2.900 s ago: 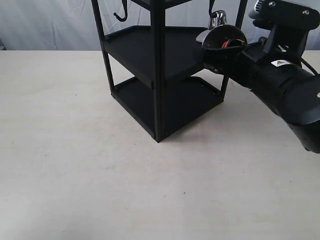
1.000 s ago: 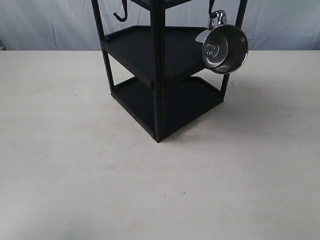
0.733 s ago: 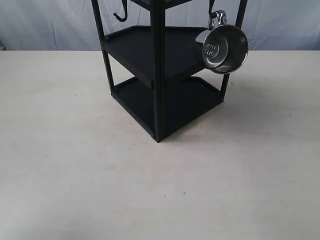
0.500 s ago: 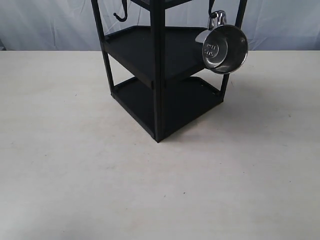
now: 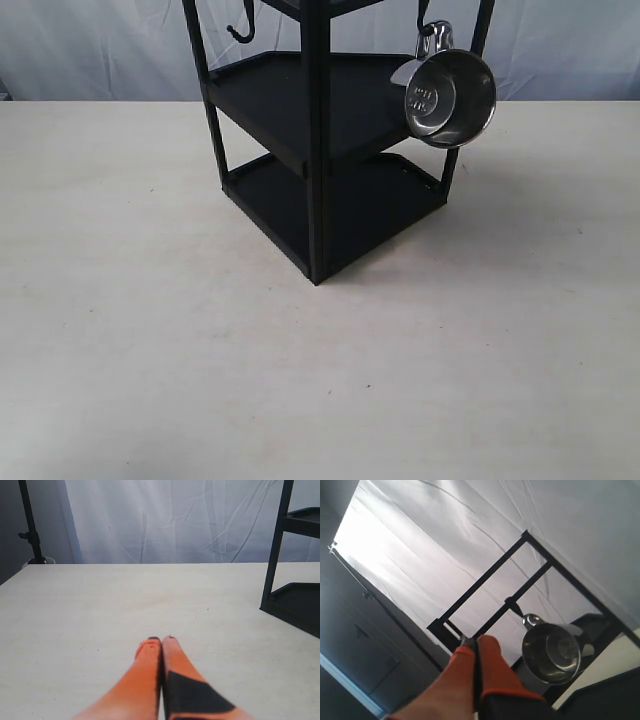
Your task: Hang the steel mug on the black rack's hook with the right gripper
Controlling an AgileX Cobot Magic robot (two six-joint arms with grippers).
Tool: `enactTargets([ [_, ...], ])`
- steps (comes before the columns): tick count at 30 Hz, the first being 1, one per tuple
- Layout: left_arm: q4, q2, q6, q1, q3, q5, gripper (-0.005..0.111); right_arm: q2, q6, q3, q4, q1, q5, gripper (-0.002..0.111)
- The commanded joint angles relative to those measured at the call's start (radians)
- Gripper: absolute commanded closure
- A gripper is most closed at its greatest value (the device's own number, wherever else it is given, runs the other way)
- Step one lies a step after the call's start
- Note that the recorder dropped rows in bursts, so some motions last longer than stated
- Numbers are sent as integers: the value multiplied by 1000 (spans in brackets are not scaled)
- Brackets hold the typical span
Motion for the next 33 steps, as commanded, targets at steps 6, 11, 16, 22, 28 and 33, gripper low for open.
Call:
enactTargets([
  [6, 0, 4, -2, -5, 5, -14, 107, -7, 221, 8, -10, -45, 82, 109],
  [11, 0, 4, -2, -5, 5, -14, 107, -7, 222, 8, -10, -45, 64, 109],
  [16, 0, 4, -2, -5, 5, -14, 107, -7, 162, 8, -10, -45, 47, 109],
  [22, 0, 4, -2, -5, 5, -14, 107, -7, -2, 8, -10, -45, 29, 109],
  [28, 0, 4, -2, -5, 5, -14, 107, -7, -151, 8, -10, -43, 31, 109],
  [33, 0, 4, -2, -5, 5, -14, 107, -7, -270, 8, -10, -43, 75, 109],
])
